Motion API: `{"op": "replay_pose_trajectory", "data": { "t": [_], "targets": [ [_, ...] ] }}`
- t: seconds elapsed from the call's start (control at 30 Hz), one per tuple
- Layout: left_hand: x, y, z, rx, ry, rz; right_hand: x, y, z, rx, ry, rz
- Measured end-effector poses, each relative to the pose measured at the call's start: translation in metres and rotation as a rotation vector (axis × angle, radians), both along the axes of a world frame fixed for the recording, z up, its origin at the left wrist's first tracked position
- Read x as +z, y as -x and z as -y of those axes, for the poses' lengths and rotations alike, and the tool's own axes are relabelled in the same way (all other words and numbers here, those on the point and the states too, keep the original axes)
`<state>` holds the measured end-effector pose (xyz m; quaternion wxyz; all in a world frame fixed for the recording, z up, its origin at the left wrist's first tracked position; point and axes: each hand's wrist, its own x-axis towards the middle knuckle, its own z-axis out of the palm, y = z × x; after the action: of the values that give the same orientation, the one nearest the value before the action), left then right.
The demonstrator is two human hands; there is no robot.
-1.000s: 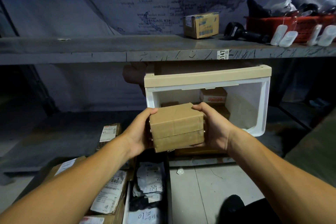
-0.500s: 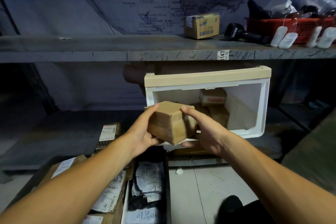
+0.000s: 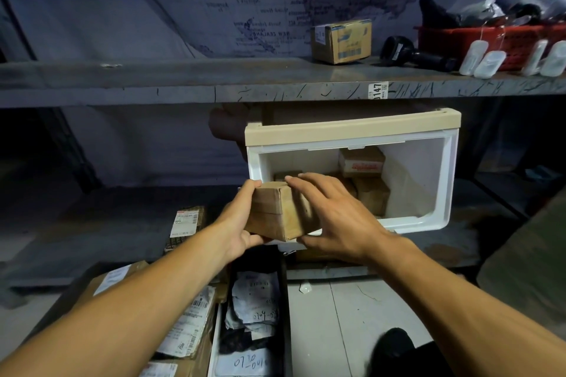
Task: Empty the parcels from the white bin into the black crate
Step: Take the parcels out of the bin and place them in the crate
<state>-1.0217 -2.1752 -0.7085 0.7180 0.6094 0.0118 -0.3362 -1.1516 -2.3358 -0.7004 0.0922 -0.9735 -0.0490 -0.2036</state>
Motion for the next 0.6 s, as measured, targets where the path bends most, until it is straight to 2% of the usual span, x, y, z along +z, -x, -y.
{"op": "replay_pose_trajectory", "data": {
  "t": [0.1,0.2,0.33,0.47,0.6],
  "targets": [
    [0.001,0.001,-0.002,-0.017,0.014,0.012,0.001,-0.002,0.005,0.014,-0.015,0.042],
    [0.002,0.000,-0.005,-0.059,-0.047,0.095,0.003,-0.003,0.011,-0.011,-0.150,0.024],
    [0.007,0.000,-0.010,-0.151,-0.016,0.228,0.012,0.004,0.017,-0.096,-0.618,-0.001],
    [0.011,0.004,-0.010,-0.235,0.052,0.332,0.012,0.008,0.026,-0.096,-1.112,-0.096],
    [0.008,0.006,-0.008,-0.292,0.088,0.359,0.012,0.011,0.032,-0.162,-1.273,-0.230]
  ]
}}
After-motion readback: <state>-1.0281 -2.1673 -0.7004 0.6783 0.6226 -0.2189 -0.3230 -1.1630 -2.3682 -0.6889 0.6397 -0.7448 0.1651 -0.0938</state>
